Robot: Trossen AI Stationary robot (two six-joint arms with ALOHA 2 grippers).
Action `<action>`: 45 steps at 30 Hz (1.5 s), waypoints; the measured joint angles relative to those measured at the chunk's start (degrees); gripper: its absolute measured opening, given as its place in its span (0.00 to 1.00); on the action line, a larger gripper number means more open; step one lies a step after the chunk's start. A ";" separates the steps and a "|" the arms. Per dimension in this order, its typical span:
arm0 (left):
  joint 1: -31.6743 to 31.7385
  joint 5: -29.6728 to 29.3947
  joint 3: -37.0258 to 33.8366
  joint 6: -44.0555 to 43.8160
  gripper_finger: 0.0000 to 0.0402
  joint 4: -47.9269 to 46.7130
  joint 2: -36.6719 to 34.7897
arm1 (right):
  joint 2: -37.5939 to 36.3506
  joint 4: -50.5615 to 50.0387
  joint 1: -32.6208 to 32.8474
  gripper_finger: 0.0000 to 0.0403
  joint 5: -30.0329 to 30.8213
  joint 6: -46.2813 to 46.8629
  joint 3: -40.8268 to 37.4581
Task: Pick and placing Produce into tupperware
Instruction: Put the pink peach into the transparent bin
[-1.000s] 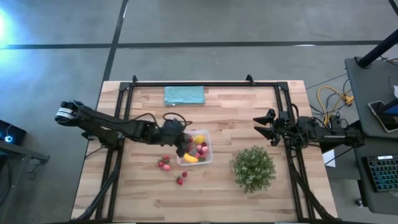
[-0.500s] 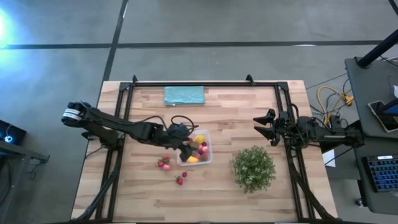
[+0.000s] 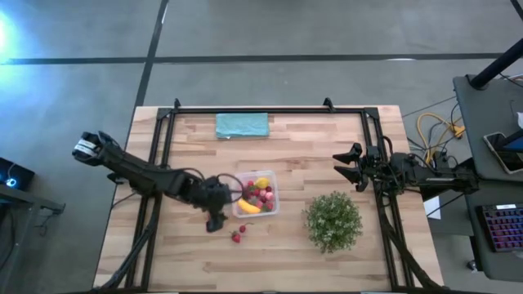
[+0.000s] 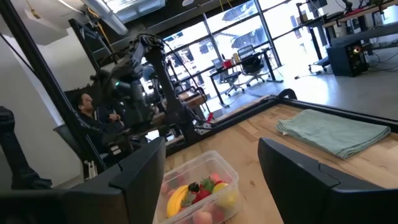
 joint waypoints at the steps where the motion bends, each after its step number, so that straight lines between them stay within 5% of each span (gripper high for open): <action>1: -1.12 -0.56 -0.32 -0.01 0.70 0.08 0.00 | 0.00 0.00 0.00 0.62 0.00 0.00 0.00; 11: -11.74 -16.70 -2.67 -1.09 0.70 0.53 0.13 | 0.02 0.00 0.00 0.61 0.00 0.00 0.00; 33: -14.28 -26.43 -16.38 -6.42 0.70 21.45 2.86 | 0.02 0.02 0.00 0.62 0.00 0.00 0.00; 45: -11.83 -26.43 -18.92 0.93 0.70 30.08 2.86 | 0.00 0.02 0.00 0.62 0.00 0.00 0.00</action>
